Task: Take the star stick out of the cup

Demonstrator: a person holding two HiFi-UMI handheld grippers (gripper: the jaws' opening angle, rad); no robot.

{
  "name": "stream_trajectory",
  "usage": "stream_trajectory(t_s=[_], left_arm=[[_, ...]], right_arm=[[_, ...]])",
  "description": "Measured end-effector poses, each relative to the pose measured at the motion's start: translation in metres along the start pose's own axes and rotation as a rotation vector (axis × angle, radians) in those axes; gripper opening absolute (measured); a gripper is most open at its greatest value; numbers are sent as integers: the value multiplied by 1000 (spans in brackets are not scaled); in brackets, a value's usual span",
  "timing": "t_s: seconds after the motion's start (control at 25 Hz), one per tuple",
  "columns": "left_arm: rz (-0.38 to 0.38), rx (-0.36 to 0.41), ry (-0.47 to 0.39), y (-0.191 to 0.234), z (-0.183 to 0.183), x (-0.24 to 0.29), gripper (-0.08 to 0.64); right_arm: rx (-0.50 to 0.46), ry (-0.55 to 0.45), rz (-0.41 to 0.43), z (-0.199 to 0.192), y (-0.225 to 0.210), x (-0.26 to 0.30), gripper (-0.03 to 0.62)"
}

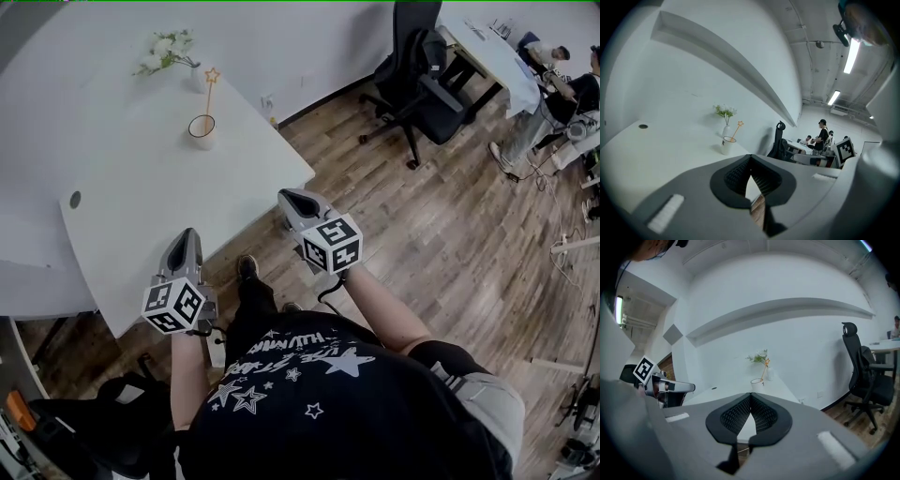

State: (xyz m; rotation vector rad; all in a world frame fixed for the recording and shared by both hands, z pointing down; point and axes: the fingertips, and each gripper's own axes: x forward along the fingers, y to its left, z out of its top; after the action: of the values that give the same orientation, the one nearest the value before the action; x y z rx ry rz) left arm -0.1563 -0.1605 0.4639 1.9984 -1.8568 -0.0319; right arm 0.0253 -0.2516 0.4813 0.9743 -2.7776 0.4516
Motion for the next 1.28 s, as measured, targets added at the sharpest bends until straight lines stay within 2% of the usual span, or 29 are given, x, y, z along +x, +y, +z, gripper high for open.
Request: stream_trajectory(t_s=[0.16,0.32,0.6,0.84,1.08,1.16,1.28], left_arm=[[-33,6,-1,14,14,28,0],[-69,-63,-12,41,38,55,0],[-89,-52,-2,93,81,111,0],[-130,-72,11,118,103,145,0],[-124,-51,22,147,113,170,0],[-116,-29,30,156,113,177,0],[-114,-16,42,166,112,187,0]], right_arm=[[12,2,-16,9,-13,30,17],[39,-24,-33,27,-24,73,17],[82,-7,-68,57,-45,152,17],[108,32,-78,77,-53,204,18],[119,90,-63,80,-52,254,68],[134,99,-66,80,-53,270,127],[149,100,-91,81,-59,289,137]])
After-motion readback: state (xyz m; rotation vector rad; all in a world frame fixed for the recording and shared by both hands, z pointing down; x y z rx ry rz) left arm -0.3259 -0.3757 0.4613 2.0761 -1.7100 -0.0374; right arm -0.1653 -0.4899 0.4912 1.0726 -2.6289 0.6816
